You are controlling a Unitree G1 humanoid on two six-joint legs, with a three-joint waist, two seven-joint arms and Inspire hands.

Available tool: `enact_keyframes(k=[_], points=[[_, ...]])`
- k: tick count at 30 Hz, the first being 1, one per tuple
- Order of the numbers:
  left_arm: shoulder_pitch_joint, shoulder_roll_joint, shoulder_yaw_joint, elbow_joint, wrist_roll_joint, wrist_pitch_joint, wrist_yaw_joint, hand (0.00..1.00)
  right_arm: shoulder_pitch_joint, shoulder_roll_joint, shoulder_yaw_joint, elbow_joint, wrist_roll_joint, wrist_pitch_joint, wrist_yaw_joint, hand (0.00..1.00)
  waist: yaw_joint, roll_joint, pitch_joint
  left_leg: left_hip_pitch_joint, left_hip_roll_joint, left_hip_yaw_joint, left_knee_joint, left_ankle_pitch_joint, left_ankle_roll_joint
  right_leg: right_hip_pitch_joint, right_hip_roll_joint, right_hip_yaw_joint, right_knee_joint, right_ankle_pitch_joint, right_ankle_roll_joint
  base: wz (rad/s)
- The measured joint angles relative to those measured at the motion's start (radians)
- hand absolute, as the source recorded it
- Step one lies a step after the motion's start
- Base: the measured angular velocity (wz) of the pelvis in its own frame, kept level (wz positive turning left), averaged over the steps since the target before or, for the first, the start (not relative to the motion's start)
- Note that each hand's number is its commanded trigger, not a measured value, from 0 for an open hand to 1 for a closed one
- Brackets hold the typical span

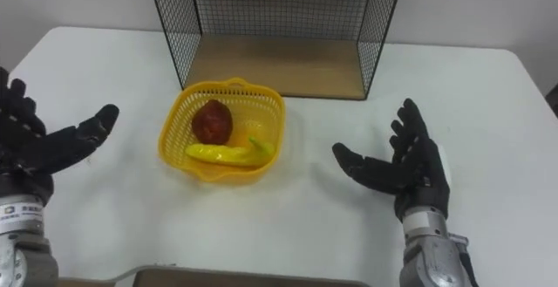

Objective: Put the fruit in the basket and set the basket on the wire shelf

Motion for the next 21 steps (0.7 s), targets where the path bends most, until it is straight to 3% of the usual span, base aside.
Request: enact_keyframes(k=[13,21], points=[[-0.005,-0.003,-0.078,0.092,-0.037,0.012,-0.136,0.00,-0.026,0.002,0.077,-0.002,0.040,-0.008,0.066,0.00,-0.010,-0.009,-0.0028,-0.009,0.002,0.026,0.003,0.000,0.000,-0.022,-0.001,0.021,0.017,0.000,0.000,-0.05],[-0.006,-0.013,-0.108,0.113,-0.125,0.038,-0.198,0.00,-0.041,0.037,0.095,-0.002,0.032,-0.008,0.111,0.00,-0.012,-0.012,0.0010,0.007,0.003,0.037,0.001,0.000,0.000,-0.011,0.000,0.036,0.017,0.000,0.000,-0.02]])
